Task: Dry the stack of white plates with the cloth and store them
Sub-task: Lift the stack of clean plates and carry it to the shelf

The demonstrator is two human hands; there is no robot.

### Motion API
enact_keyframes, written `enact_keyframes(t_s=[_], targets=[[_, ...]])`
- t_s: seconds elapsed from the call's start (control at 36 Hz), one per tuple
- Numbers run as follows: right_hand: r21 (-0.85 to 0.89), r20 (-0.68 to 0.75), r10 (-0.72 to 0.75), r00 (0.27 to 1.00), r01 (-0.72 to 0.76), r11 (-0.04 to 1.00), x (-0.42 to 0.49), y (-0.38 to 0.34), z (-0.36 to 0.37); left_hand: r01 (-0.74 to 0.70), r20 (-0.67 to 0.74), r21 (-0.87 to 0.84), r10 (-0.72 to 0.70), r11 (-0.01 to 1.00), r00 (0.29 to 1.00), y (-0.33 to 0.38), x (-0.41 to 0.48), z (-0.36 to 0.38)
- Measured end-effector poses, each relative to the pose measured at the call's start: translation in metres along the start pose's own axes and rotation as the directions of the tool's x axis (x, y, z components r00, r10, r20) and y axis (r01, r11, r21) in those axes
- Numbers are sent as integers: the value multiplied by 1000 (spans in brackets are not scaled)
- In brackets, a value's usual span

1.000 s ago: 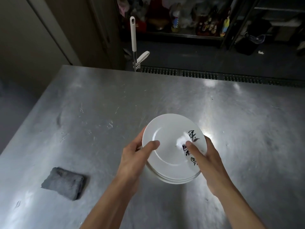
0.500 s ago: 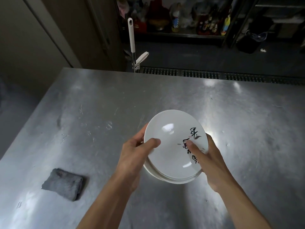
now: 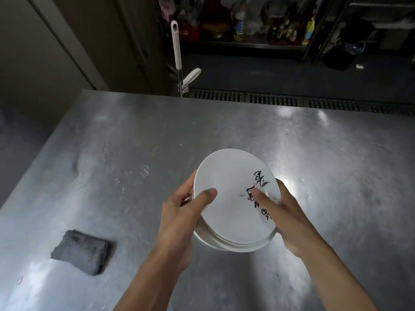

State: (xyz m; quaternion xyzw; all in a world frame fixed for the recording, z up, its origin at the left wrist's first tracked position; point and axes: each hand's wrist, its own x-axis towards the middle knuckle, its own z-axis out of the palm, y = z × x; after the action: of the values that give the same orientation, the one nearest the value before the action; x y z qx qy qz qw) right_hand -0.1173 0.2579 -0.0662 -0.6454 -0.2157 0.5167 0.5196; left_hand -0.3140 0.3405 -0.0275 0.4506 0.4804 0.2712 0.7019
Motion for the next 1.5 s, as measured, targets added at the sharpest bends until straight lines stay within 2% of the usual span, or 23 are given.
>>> enact_keyframes(t_s=[0.17, 0.33, 0.53, 0.75, 1.17, 1.39, 1.5], targets=[[-42, 27, -6, 1000, 7, 999, 2, -3, 2, 1, -60, -9, -2, 1000, 998, -6, 0, 1], [-105, 23, 11, 1000, -9, 994, 3, -4, 1, -32, -45, 12, 33, 999, 998, -10, -1, 1], [-161, -3, -6, 1000, 6, 987, 4, -4, 4, 42, -19, 43, -41, 998, 999, -17, -4, -6], [-286, -19, -47, 999, 40, 957, 3, -5, 8, 137, 31, -113, -134, 984, 991, -28, -9, -5], [-488, 4, -119, 993, 106, 866, -12, -29, 6, 121, 86, -210, -105, 970, 991, -23, -8, -9], [-319, -12, -205, 979, 191, 928, -23, -38, 4, 97, 115, -231, -72, 968, 991, -12, -19, -4], [-209, 23, -182, 983, 182, 961, -32, -30, -6, 107, 127, -219, -81, 970, 989, -8, -30, -7]])
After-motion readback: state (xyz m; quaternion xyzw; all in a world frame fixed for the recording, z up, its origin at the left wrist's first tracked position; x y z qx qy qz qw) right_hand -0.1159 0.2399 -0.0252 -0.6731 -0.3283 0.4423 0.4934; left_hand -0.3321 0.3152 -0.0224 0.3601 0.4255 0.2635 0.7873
